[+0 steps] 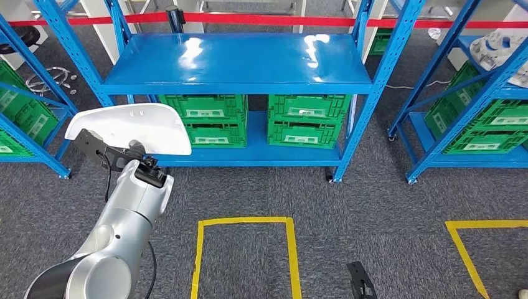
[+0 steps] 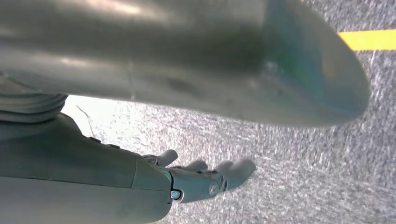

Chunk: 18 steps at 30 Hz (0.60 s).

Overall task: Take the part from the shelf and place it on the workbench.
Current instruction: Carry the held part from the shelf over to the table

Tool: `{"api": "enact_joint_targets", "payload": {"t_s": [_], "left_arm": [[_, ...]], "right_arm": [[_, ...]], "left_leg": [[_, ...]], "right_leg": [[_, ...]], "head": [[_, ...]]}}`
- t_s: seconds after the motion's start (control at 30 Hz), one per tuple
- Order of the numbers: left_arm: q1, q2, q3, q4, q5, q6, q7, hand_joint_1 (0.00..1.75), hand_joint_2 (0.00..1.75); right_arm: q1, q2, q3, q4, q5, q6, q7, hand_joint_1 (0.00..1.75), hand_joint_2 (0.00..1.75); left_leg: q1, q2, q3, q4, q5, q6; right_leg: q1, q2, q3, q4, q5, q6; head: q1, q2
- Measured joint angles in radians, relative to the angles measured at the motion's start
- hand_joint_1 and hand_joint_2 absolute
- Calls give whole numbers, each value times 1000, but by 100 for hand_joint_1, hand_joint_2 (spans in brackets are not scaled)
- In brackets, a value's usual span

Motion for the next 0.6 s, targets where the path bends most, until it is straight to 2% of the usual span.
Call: {"api": "enact_joint_targets", "payload": {"t_s": [0.03,0.07,0.1,0.13,0.17,0.2,0.23,0.27,0.3,0.33,0.37,0.4,0.43,0.47,0.53,0.57,0.6], "left_arm": [[2,2,-6,0,9,1,-2,175,175],[3,4,-12,0,19,2,-4,175,175],[5,7,-20,-1,29,2,-6,175,175],[6,11,-29,-3,39,3,-9,175,175],[6,14,-39,-4,48,4,-11,175,175],[7,17,-49,-6,56,5,-12,175,175],[8,19,-58,-7,64,5,-13,175,175],[8,20,-66,-7,72,5,-14,175,175],[9,22,-73,-7,79,5,-14,175,175],[10,22,-80,-8,85,6,-14,175,175],[9,23,-87,-11,89,9,-14,175,175],[8,21,-94,-15,92,15,-15,175,175],[7,20,-102,-20,94,21,-16,175,175],[6,19,-109,-23,96,28,-16,175,175],[5,18,-119,-25,101,34,-16,175,175],[6,17,-123,-25,103,34,-15,175,175],[6,17,-126,-25,105,34,-15,175,175]], "right_arm": [[0,1,0,0,1,1,1,0,0],[0,1,0,0,2,2,3,0,0],[0,2,0,1,3,2,5,0,0],[-1,2,0,1,4,3,7,0,0],[-2,3,0,1,5,3,8,0,0],[-2,3,0,1,5,3,8,0,0],[-2,4,0,1,6,3,8,0,0],[-2,4,0,1,7,3,8,0,0],[-2,4,0,1,7,3,8,0,0],[-3,4,0,1,7,3,8,0,0],[-3,4,0,1,8,3,8,0,0],[-3,4,0,1,8,3,8,0,0],[-3,4,0,0,9,2,8,0,0],[-3,4,0,0,9,2,8,0,0],[-3,4,0,0,11,2,8,0,0],[-2,4,0,0,11,2,9,0,0],[-1,4,0,0,10,2,10,0,0]], "left_leg": [[1,-2,-2,-2,4,-7],[3,-7,-10,6,-10,-13],[4,-14,-21,31,-44,-19],[6,-20,-34,77,-95,-24],[8,-24,-48,137,-147,-29],[9,-26,-56,200,-184,-32],[10,-27,-57,250,-196,-35],[11,-27,-46,275,-182,-37],[12,-27,-22,270,-154,-37],[13,-25,18,233,-130,-37],[12,-22,70,171,-129,-36],[10,-19,119,103,-146,-30],[8,-16,153,48,-167,-23],[4,-15,170,15,-185,-14],[3,-14,159,3,-174,5],[4,-12,152,2,-163,14],[6,-9,141,0,-149,22]], "right_leg": [[-1,-1,-7,-2,12,-4],[-4,-3,-15,-4,24,-9],[-7,-4,-26,-7,38,-14],[-8,-5,-39,-7,51,-18],[-8,-4,-55,-7,64,-20],[-8,-4,-74,-5,78,-21],[-8,-4,-93,-4,91,-21],[-9,-4,-112,-1,104,-20],[-9,-4,-132,2,117,-18],[-9,-4,-149,7,128,-15],[-9,-4,-165,12,139,-11],[-8,-4,-177,17,147,-5],[-7,-4,-183,20,157,1],[-6,-5,-186,18,166,8],[-8,-6,-187,12,182,20],[-10,-7,-194,18,168,25],[-11,-9,-206,41,136,30]], "head": [[1,0],[0,0],[0,0],[0,0],[-1,0],[-1,0],[-1,0],[-1,0],[-1,0],[-1,0],[-1,0],[0,0],[0,0],[1,0],[1,0],[1,0],[1,0]]}}
